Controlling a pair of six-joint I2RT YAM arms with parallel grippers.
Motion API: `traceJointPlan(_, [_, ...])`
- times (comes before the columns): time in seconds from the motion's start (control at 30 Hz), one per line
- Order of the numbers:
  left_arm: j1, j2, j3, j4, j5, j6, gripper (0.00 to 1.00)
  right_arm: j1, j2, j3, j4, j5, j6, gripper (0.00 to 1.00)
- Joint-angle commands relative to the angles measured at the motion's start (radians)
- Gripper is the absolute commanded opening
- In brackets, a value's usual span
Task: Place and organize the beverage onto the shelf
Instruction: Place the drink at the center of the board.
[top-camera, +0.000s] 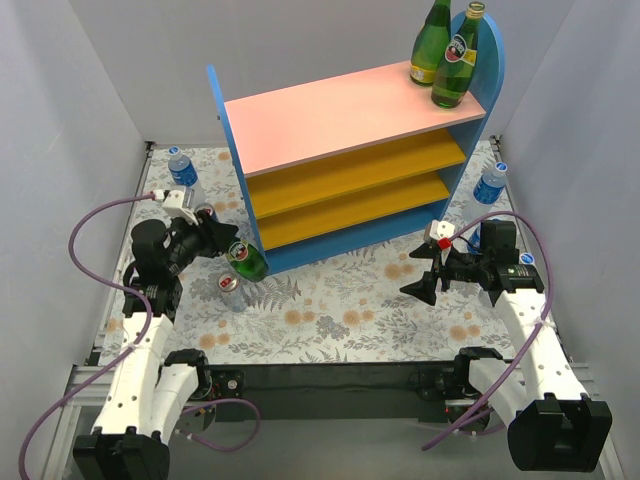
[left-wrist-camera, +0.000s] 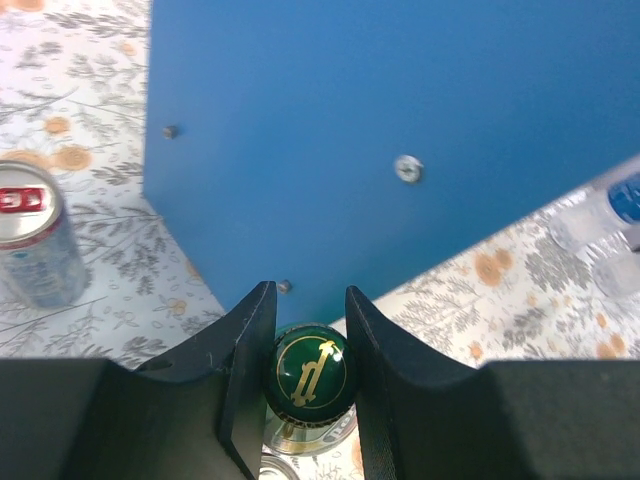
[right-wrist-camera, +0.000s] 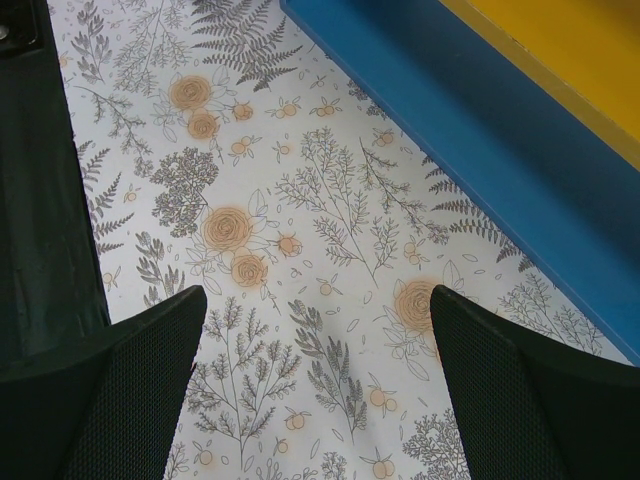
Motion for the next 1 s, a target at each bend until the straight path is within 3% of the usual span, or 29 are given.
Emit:
traceJointPlan(0.0, [-0.033,-0.049,0.071,0.095,0.089,-0.035,0.0,-0.001,-0.01,-0.007,0.01,-0.029,-0.003,0.98])
traceJointPlan(0.63, [-0.113,-0.072,0.076,0.046,0.195,-0.054,0.0,-0.003,-0.017,-0.01,0.007,-0.032,0.003,0.98])
traceJointPlan(0.97, [-0.31,-0.064,0.047,0.068,0.092,-0.086,0.0,-0.003,0.005,-0.004,0.002,-0.049,0.003,0.98])
